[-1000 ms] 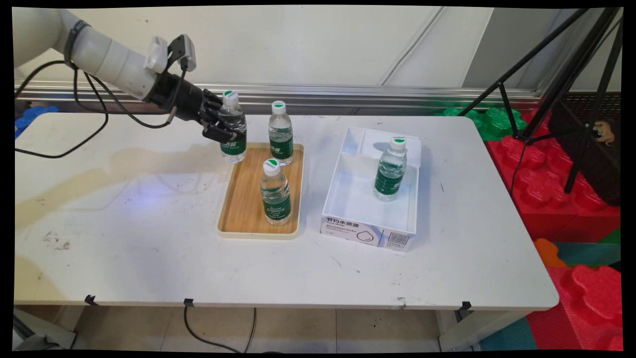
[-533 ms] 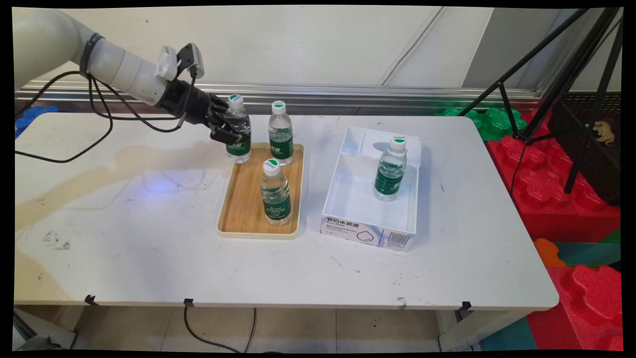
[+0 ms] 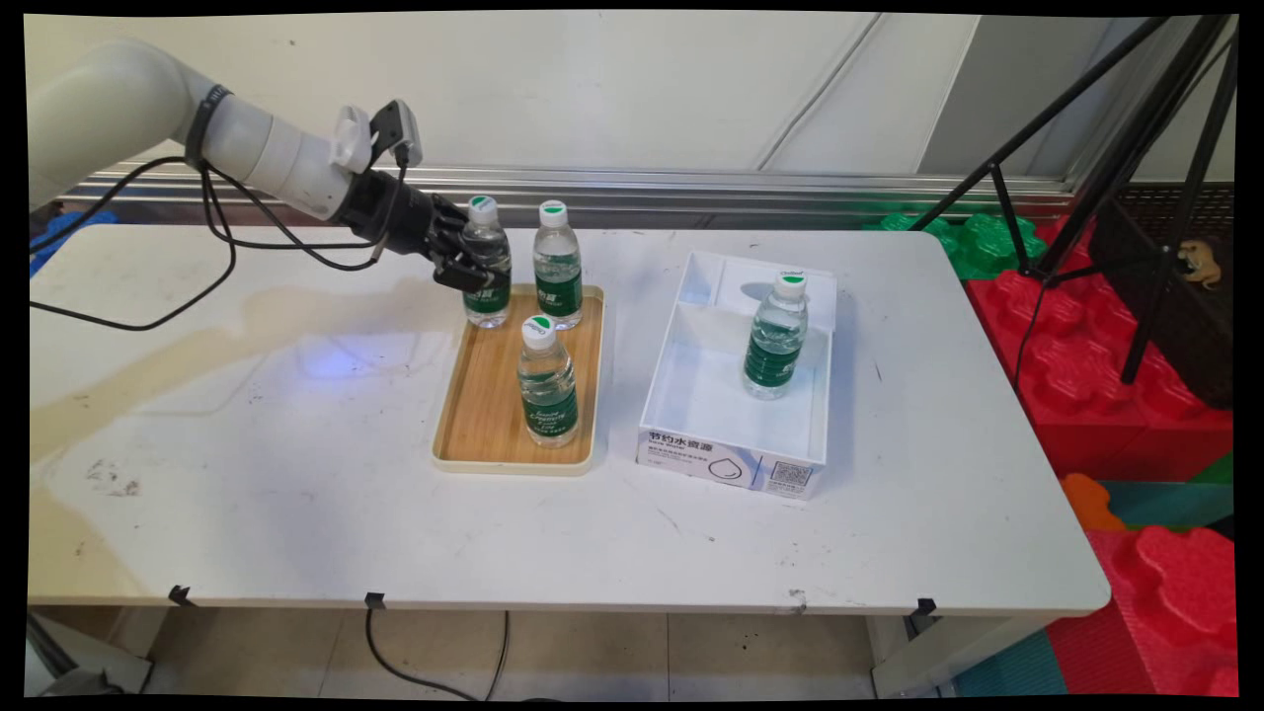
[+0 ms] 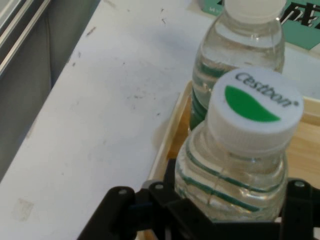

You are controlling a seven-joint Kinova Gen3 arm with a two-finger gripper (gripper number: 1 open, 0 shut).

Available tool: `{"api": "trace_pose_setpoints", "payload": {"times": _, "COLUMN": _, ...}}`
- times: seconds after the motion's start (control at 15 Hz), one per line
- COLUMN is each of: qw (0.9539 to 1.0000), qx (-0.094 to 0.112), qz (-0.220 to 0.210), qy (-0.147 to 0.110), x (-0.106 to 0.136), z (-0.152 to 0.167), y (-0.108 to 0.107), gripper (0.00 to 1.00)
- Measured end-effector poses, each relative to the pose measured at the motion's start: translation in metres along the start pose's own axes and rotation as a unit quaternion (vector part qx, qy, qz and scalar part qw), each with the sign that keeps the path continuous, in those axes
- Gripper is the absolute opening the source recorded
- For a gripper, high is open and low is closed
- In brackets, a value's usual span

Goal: Place the picked object on the tray

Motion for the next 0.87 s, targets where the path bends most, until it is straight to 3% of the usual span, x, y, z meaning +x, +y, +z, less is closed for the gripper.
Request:
{"api": "trace_pose_setpoints", "payload": {"times": 0.6, "qw": 0.9998, "qx": -0.017, "qz": 0.011, "qy": 0.008, "x": -0.001, "z": 0.026, "y": 0.002, "gripper": 0.0}}
{"api": "trace_pose_setpoints", "payload": {"times": 0.67, "qw": 0.9998, "qx": -0.018, "qz": 0.011, "qy": 0.007, "x": -0.002, "z": 0.028, "y": 0.002, "gripper": 1.0}}
{"api": "trace_pose_setpoints", "payload": {"times": 0.87, "qw": 0.9997, "qx": -0.02, "qz": 0.014, "qy": 0.006, "x": -0.001, "z": 0.031, "y": 0.002, "gripper": 1.0}}
